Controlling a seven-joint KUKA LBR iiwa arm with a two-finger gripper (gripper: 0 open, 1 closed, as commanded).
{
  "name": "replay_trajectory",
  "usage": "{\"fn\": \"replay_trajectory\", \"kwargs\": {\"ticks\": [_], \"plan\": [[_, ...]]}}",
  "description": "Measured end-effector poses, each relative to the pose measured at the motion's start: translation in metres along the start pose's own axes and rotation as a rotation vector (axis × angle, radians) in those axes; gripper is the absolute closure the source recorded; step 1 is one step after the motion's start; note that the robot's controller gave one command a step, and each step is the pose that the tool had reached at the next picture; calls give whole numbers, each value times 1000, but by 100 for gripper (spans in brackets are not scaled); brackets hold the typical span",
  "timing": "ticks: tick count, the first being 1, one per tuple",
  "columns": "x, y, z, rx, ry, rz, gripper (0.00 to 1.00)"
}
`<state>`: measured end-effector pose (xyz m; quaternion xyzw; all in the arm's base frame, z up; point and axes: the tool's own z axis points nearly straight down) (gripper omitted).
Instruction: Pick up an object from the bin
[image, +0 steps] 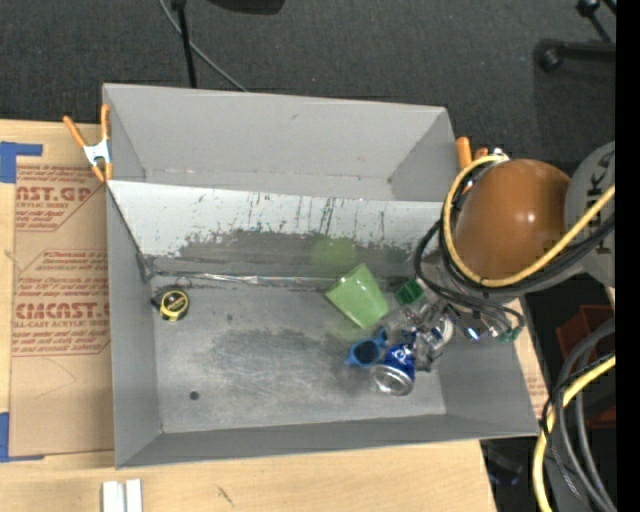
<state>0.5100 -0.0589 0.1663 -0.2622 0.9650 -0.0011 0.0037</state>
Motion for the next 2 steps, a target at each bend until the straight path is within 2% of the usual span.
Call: {"fn": "replay_trajectory", "kwargs": {"ticks": [1, 2], "plan": [[9, -45, -155, 4, -3, 41, 100], [7, -57, -42, -8, 10, 168, 100]]}}
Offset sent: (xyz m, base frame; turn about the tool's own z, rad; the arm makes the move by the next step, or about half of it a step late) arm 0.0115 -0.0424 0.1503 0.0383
